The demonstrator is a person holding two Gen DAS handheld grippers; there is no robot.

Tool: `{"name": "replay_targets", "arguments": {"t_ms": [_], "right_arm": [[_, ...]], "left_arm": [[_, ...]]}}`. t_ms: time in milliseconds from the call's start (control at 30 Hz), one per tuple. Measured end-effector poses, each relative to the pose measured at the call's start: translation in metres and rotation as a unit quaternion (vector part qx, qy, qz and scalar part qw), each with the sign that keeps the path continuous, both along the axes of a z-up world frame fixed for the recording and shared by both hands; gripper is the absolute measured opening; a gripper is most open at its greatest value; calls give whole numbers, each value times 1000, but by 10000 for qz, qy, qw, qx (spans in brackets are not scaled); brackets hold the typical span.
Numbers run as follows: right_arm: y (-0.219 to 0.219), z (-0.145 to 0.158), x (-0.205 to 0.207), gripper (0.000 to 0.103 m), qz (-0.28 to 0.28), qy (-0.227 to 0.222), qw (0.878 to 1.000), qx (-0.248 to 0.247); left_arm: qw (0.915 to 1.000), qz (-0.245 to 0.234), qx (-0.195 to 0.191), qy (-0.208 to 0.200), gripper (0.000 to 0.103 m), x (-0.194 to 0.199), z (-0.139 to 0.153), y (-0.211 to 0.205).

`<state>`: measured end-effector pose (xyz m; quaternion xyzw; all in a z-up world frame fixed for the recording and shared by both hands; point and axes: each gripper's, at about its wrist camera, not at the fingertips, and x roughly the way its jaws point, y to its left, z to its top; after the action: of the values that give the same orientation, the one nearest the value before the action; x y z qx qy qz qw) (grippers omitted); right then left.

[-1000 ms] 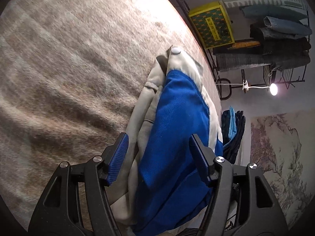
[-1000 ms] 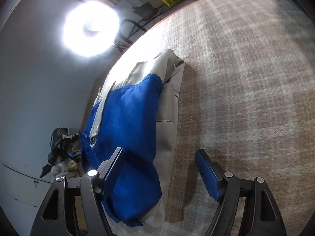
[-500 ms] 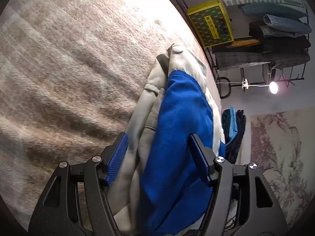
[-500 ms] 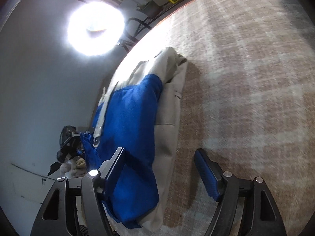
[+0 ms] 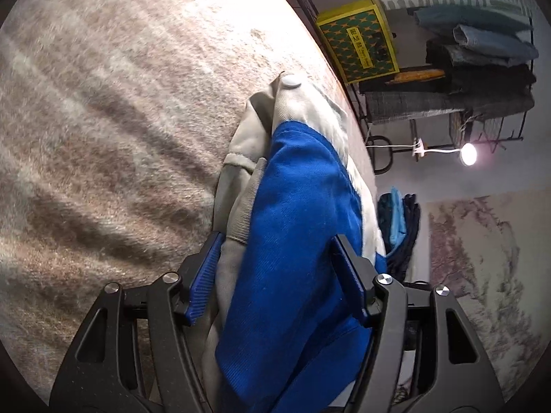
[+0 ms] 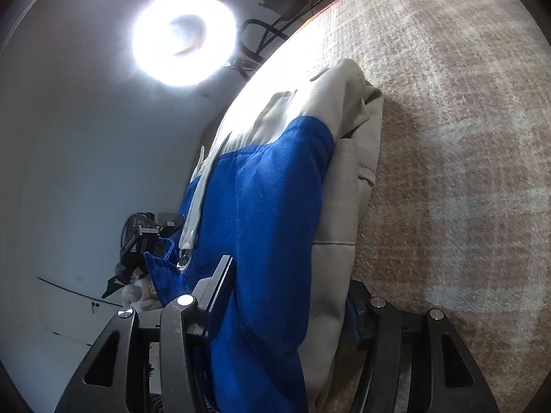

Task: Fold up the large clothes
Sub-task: 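Grasp the folded white-and-blue jacket with both grippers and lift it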

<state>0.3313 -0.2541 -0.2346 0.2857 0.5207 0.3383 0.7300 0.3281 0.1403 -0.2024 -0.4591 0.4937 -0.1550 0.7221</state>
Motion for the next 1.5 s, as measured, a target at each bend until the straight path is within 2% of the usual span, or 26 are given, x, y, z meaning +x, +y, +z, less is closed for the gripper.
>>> {"name": "replay_targets", "arguments": {"t_ms": [67, 133, 200, 300, 400, 700, 833, 1000, 1100, 1133, 1200, 1333, 1367, 1433, 1500], "right_arm": [[4, 5, -4, 53, -46, -54, 9997, -244], [13, 16, -8, 48, 25, -266, 9973, -689], [20, 27, -13, 41, 90, -502, 9934, -1030], [26, 41, -19, 31, 93, -707, 9898, -1233], [32, 57, -28, 27, 135, -952, 9854, -1404], [31, 94, -62, 24, 228, -1385, 9737, -1794], [11, 105, -75, 24, 186, -1495, 9689, -1962], [-12, 107, -87, 23, 82, -1418, 9671, -2109], [-30, 95, -88, 23, -18, -1223, 9713, -2041], [-31, 91, -87, 23, -40, -1163, 9725, -2017], [-33, 83, -84, 23, -63, -1082, 9743, -1976], [-34, 79, -84, 24, -23, -1064, 9760, -1901], [-35, 78, -84, 26, -4, -1052, 9768, -1867], [-36, 73, -78, 34, -8, -962, 9788, -1807], [-41, 60, -74, 49, -35, -751, 9813, -1770]], "left_arm": [[9998, 26, 177, -23, 57, -2, 3, -5], [9995, 48, 301, -67, 52, -4, 8, -8], [9982, 0, 579, -170, 46, -7, 18, -14], [9956, -89, 874, -336, 36, -12, 34, -22], [9950, -83, 893, -440, 30, -19, 45, -25], [9921, -509, 932, -672, 22, -39, 72, -54], [9888, -788, 978, -800, 21, -43, 81, -80], [9865, -1067, 971, -777, 21, -43, 77, -114], [9868, -1076, 993, -699, 22, -36, 67, -122], [9873, -1056, 977, -667, 23, -33, 64, -121], [9900, -994, 862, -502, 35, -27, 54, -117], [9938, -860, 692, -100, 73, -15, 27, -108], [9940, -852, 680, -51, 77, -14, 22, -107], [9944, -889, 556, -142, 77, -10, 18, -105], [9938, -935, 568, -196, 74, -8, 18, -106]]}}
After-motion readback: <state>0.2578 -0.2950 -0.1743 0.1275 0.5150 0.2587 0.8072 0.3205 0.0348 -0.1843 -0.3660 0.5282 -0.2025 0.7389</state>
